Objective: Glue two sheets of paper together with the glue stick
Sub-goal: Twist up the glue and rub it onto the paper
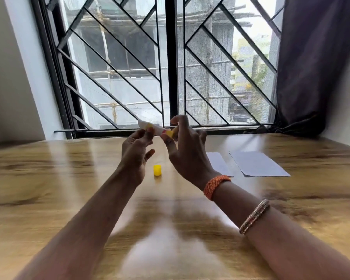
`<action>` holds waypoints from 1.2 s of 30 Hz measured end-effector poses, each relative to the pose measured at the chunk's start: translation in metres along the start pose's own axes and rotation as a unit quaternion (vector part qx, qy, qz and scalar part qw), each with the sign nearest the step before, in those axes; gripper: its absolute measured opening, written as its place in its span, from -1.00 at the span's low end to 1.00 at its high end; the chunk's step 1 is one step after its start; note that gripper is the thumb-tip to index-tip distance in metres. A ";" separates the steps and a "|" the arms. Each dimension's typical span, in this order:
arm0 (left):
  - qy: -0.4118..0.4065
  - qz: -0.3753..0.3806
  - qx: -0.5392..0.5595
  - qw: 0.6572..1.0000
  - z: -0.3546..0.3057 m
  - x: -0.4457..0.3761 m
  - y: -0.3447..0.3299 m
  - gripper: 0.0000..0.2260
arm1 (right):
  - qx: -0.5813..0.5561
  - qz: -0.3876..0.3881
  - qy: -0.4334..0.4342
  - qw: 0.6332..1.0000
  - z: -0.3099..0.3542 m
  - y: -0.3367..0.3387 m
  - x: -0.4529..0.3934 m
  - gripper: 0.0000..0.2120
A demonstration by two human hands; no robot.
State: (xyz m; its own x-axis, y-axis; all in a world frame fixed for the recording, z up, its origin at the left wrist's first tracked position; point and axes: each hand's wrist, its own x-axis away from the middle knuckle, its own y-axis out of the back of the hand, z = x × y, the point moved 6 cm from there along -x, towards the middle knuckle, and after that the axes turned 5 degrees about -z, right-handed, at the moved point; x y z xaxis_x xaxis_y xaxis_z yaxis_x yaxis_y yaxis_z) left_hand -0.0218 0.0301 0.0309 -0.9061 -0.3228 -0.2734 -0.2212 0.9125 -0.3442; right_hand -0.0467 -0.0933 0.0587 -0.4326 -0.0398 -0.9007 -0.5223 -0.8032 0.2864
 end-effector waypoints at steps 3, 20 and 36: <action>0.009 -0.015 -0.004 1.000 0.000 0.001 0.001 -0.89 | 0.115 -0.021 0.082 0.990 0.008 0.006 0.000 -0.79; -0.007 -0.024 -0.013 1.000 -0.001 0.005 0.001 -0.84 | 0.028 0.011 0.004 1.000 -0.002 -0.003 0.002 -0.81; -0.027 -0.010 -0.050 0.998 0.007 0.011 -0.006 -0.84 | -0.248 0.123 -0.383 0.881 -0.035 -0.018 0.018 -0.73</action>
State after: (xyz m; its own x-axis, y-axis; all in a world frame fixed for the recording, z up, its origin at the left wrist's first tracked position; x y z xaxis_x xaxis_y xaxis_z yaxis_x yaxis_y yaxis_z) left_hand -0.0277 0.0195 0.0233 -0.8808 -0.3520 -0.3167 -0.2762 0.9252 -0.2603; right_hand -0.0197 -0.1003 0.0262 -0.9564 0.0125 -0.2919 -0.0415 -0.9948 0.0932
